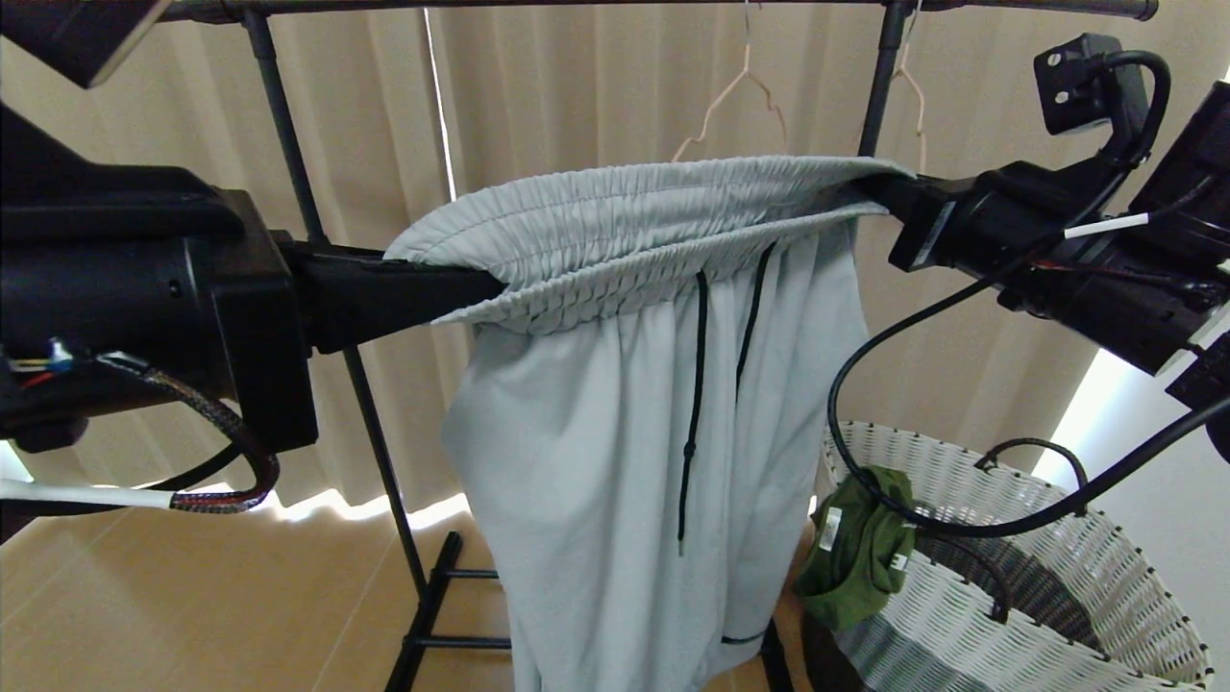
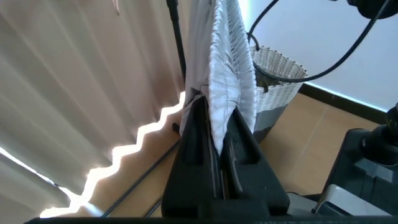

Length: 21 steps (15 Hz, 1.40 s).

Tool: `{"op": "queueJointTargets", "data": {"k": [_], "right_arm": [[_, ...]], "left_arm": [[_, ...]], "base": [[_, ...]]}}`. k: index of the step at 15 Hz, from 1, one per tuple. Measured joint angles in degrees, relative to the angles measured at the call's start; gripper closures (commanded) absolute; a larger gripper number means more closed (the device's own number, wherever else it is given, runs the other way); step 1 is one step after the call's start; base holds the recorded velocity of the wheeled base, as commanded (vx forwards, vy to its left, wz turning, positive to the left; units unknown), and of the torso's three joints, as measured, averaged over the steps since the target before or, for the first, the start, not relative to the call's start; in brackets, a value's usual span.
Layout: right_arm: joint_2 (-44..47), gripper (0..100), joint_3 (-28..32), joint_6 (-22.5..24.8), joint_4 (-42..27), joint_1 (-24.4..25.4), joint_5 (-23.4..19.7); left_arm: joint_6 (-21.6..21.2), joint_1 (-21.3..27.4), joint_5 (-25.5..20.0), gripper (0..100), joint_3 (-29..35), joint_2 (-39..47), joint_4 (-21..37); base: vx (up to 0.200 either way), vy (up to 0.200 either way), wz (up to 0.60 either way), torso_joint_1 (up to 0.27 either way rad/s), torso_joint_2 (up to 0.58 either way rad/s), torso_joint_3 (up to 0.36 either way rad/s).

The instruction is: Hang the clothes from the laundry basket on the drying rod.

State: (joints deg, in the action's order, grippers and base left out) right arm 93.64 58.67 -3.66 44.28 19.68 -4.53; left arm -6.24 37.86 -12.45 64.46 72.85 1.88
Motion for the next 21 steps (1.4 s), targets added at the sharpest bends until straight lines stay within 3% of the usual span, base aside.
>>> {"op": "queueJointTargets", "data": {"k": [7, 11, 14, 21], "right_arm": [[-2.6, 100, -0.3, 0.0, -1.0, 0.0, 0.1], [-8.0, 100, -0.3, 0.1, -6.2, 0.0, 0.2], [-14.0, 100, -2.3, 0.1, -10.7, 0.0, 0.0], [-20.3, 100, -7.6, 0.1, -12.0, 0.0, -0.2]], "left_arm": [[-0.1, -0.4, 1.1, 100, 1.7, 0.8, -1.3], [-0.2, -0.5, 10.0, 100, 8.5, 6.4, -3.5], [-0.2, -0.6, 15.9, 100, 11.5, 11.7, -9.9], [-0.3, -0.6, 16.3, 100, 11.7, 15.0, -10.4]], "base": [[0.0, 0.0, 0.0, 0.0, 0.0, 0.0], [0.0, 0.0, 0.0, 0.0, 0.0, 0.0], [0.0, 0.0, 0.0, 0.0, 0.0, 0.0], [0.0, 0.0, 0.0, 0.0, 0.0, 0.0]]}}
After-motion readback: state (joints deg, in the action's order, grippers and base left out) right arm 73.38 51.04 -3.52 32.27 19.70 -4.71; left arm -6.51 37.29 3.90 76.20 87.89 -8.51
